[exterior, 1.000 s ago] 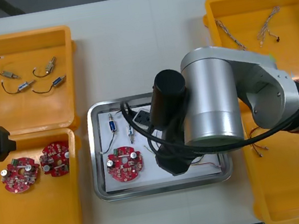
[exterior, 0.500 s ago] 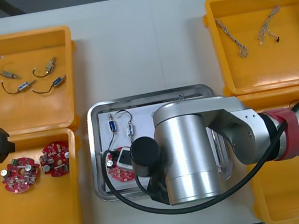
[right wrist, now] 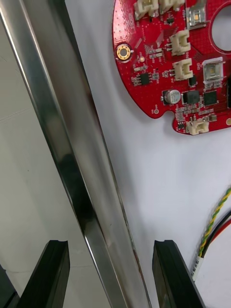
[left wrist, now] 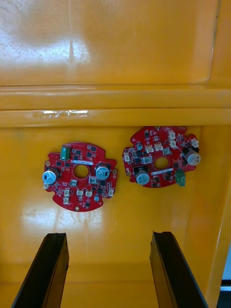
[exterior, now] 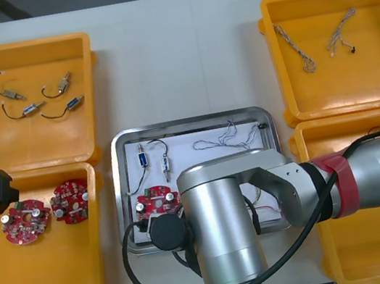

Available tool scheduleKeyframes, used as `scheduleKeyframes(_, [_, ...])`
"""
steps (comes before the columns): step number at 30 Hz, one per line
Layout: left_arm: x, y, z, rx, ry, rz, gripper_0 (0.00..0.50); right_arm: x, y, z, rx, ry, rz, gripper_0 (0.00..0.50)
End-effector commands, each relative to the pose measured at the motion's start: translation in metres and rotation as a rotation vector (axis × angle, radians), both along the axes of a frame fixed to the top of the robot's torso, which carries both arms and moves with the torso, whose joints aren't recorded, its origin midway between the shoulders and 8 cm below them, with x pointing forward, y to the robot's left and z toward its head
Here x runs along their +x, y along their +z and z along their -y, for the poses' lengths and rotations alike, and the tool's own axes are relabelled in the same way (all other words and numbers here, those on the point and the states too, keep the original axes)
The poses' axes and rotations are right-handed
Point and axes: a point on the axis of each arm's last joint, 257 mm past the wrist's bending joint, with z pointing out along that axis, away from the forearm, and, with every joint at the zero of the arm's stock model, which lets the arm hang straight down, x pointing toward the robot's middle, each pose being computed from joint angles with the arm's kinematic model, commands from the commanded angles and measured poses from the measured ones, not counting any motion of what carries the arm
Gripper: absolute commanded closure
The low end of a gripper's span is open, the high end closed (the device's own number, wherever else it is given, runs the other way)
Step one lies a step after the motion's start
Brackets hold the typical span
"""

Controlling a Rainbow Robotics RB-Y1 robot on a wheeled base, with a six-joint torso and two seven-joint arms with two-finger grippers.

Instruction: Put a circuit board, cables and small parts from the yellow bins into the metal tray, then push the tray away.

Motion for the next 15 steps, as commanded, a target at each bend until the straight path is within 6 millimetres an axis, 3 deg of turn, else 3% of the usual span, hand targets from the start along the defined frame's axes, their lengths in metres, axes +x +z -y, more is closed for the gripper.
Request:
scheduleKeyframes(1, [-0.0076, 0.0080, -0.0147, 0.078, -0.050, -0.008, 0.000, -0.0024, 0.0053, -0.0178, -0.014, 0.125, 0.046, 0.000])
scheduleKeyframes(15, [-0.0088, 0.0067, -0.0137, 0.077, -0.057, -0.013, 0.000, 0.0018, -0.0018, -0.0127, -0.061, 0.192, 0.076, 0.000])
